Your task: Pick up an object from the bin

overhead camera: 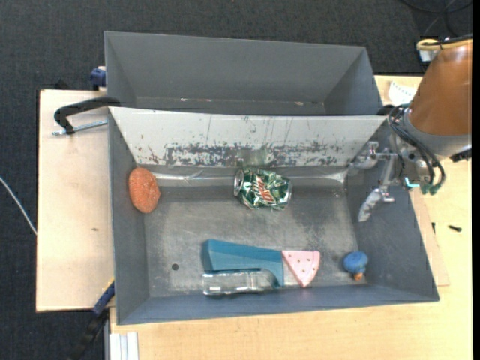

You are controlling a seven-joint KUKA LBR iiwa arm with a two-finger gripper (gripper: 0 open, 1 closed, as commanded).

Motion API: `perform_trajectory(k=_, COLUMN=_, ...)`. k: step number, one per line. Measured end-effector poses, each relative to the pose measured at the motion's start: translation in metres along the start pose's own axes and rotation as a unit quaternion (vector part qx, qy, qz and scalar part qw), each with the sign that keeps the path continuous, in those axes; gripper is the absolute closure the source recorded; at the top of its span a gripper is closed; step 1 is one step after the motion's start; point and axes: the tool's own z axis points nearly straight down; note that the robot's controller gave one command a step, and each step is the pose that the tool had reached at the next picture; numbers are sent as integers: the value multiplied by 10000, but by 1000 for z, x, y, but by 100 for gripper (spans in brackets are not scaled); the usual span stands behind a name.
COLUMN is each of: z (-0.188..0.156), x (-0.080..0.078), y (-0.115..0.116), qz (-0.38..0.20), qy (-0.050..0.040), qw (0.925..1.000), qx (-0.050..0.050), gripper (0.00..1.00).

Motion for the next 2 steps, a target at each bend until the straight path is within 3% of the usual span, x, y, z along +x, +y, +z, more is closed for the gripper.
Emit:
perform_trajectory(k=1, z=-5, x=-2, y=1, qz=-10, qy=-41, qw=10000, qx=8, gripper=0)
perform_trajectory(k=2, z=-6, x=31, y=13, qz=-892, qy=-46, qw=9960, qx=14, gripper=0)
